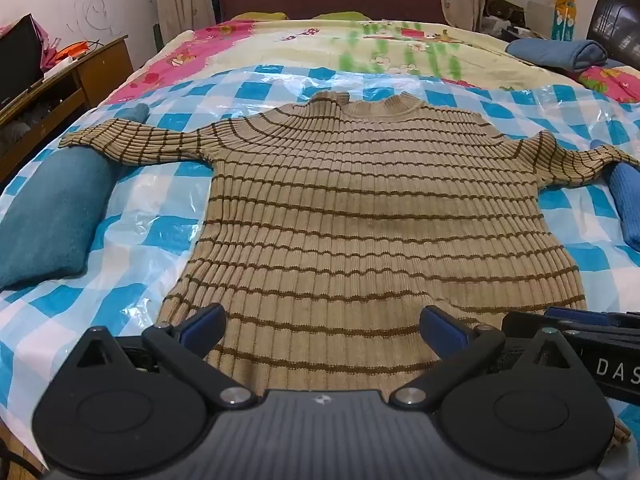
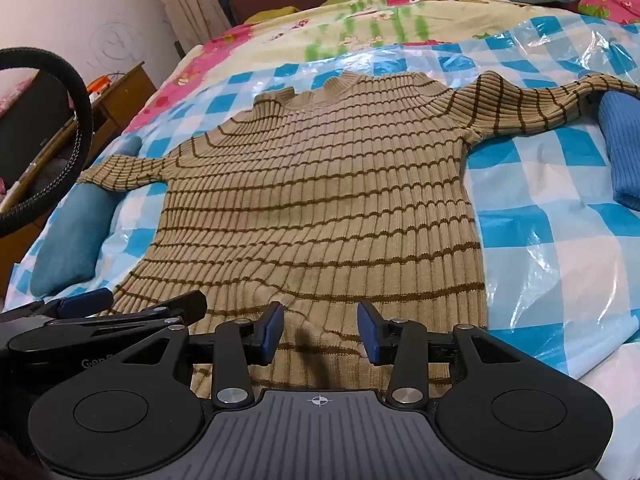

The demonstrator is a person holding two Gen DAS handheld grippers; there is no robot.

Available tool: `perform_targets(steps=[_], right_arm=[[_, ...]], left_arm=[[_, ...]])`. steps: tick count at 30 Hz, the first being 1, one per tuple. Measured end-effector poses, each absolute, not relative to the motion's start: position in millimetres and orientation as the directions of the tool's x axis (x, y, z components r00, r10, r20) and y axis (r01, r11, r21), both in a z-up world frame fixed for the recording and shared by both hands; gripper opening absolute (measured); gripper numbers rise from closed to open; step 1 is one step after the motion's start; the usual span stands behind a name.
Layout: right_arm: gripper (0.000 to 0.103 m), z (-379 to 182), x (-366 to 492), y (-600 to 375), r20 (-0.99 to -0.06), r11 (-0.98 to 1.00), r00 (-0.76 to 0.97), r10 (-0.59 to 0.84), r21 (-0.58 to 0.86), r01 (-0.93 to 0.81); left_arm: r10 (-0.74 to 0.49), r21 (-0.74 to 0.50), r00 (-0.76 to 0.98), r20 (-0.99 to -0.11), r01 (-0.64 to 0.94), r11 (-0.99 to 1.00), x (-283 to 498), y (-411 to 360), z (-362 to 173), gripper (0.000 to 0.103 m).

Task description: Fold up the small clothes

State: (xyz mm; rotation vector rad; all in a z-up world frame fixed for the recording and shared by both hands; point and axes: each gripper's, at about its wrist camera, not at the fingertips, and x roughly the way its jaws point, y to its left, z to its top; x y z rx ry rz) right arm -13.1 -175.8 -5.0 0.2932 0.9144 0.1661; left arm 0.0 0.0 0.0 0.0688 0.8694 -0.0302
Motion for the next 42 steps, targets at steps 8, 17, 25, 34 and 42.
perform_targets(steps=[8,17,25,34,42], right_arm=[[0.04,-6.0,-13.1,-176.1,-0.758,0.948,0.597,0.264,0.317,-0.017],[0.04,-8.6,-13.7,-175.4,-0.763,0.949,0.591,0.263,0.314,-0.018],[0.04,-7.6,-14.5,-176.0,-0.765,0.95,0.588,0.261,0.313,-0.014],[0.041,-6.8,-15.5,-176.7,-0.766,0.95,0.588,0.26,0.313,-0.013],[0.041,-7.6,-15.2,-176.2,-0.766,0.95,0.588,0.26,0.312,-0.013]], left_arm=[[-0.001,0.043,0.635,-0.772,0.054,0.998,-0.8,1.4,-3.5,0.103],[0.002,0.043,0.623,-0.782,0.051,0.998,0.2,-0.7,-5.6,0.103],[0.002,0.044,0.623,-0.782,0.052,0.998,0.7,-0.9,-5.6,0.103],[0.005,0.049,0.629,-0.778,0.052,0.997,-0.3,-1.2,-2.7,0.103],[0.007,0.052,0.628,-0.778,0.053,0.997,-0.8,-1.5,-2.2,0.103]])
